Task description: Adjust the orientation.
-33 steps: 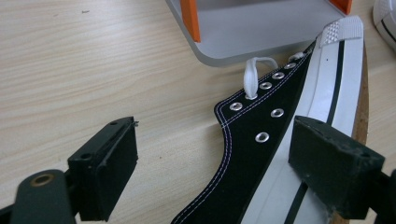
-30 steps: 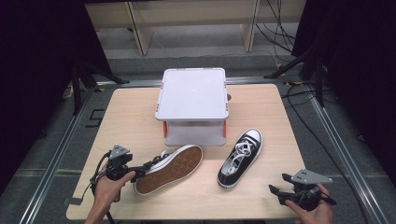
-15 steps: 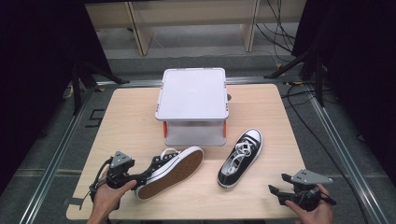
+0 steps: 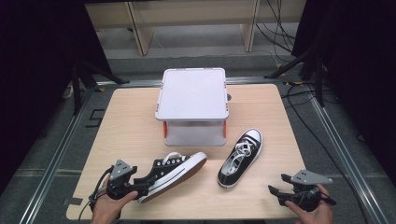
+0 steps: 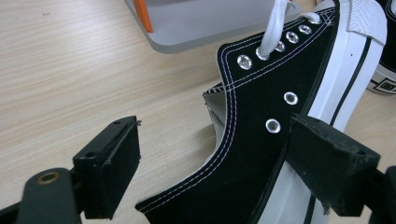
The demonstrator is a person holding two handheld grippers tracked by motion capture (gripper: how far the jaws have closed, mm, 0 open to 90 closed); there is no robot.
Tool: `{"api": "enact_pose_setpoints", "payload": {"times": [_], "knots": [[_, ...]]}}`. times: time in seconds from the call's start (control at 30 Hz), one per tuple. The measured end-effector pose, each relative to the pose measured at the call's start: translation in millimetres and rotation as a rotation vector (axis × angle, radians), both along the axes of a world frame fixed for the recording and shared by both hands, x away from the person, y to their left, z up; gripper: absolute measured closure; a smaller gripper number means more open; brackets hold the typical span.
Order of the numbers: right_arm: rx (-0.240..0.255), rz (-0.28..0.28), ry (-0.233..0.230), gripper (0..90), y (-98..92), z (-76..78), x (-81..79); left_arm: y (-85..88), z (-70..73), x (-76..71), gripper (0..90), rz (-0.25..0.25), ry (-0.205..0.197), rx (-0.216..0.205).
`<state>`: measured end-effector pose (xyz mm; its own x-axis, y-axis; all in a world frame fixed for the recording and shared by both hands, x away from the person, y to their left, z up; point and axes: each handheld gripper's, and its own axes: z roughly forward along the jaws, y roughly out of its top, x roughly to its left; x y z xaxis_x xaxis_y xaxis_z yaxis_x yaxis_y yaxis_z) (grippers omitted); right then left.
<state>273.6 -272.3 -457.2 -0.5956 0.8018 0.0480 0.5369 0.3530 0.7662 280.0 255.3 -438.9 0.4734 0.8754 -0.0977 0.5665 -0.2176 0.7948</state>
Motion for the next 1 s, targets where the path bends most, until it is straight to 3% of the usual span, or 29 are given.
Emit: {"api": "enact_pose_setpoints", "payload": {"times": [0.1,0.13,0.17,0.23,0.33,0.43,0.47,0.5,0.53,0.57,0.6,0.63,0.67,0.77,0.83,0.87,0.93,1.0], "knots": [[0.005,0.009,0.003,33.0,0.7,-0.6,0.6,-3.4,1.5,-3.5,16.8,-0.008,-0.004,0.001],[0.016,0.01,0.024,33.0,1.0,-0.1,0.1,-5.4,1.7,-6.1,16.4,-0.021,-0.003,-0.009],[0.015,0.013,0.022,33.0,0.9,-0.1,0.2,-5.4,1.9,-7.2,15.2,-0.03,0.003,0.014],[0.015,0.01,0.019,33.0,1.2,-0.3,0.0,-8.9,0.9,-11.5,13.4,-0.051,0.01,-0.008],[0.014,0.01,0.02,33.0,1.5,-0.1,-0.1,-16.0,-3.1,-17.2,5.4,-0.081,0.043,0.009],[0.015,0.011,0.02,33.0,1.6,0.0,0.0,-27.0,-11.0,-22.9,0.3,-0.164,0.09,0.094],[0.014,0.011,0.02,33.0,1.6,0.0,-0.1,-27.0,-11.0,-22.9,0.0,-0.164,0.09,0.094],[0.015,0.01,0.021,33.0,1.7,0.2,-0.3,-40.6,-18.9,-30.1,3.0,-0.202,0.079,0.152],[0.017,0.01,0.023,33.0,1.8,0.3,-0.4,-40.6,-18.9,-30.1,7.3,-0.202,0.079,0.152],[0.006,0.015,0.013,33.0,1.6,-0.7,0.7,-49.3,-16.3,-35.6,15.6,-0.231,0.043,0.147],[0.006,0.015,0.013,33.0,1.6,-0.7,0.7,-49.3,-16.3,-35.6,18.7,-0.231,0.043,0.147],[0.008,0.015,0.02,33.0,1.8,-0.4,0.5,-53.5,-10.6,-38.8,16.4,-0.239,-0.002,0.172],[0.008,0.015,0.018,33.0,1.8,-0.4,0.5,-54.9,-8.0,-39.8,15.9,-0.246,-0.021,0.168],[0.005,0.02,0.022,33.0,1.2,0.1,0.8,-54.4,-3.0,-40.5,16.7,-0.259,-0.027,0.135],[0.012,0.02,0.021,33.0,1.4,-0.2,1.0,-49.3,0.5,-38.6,16.4,-0.262,-0.012,0.086],[0.017,0.011,0.019,33.0,2.1,-0.6,0.6,-49.3,0.5,-38.6,16.4,-0.262,-0.012,0.086],[0.0,0.022,-0.009,33.0,0.6,0.0,1.4,-41.4,5.0,-35.8,16.5,-0.252,-0.005,0.018],[0.005,0.011,0.007,33.0,1.3,0.5,0.4,-37.7,7.4,-34.2,17.6,-0.263,-0.003,0.039]]}}
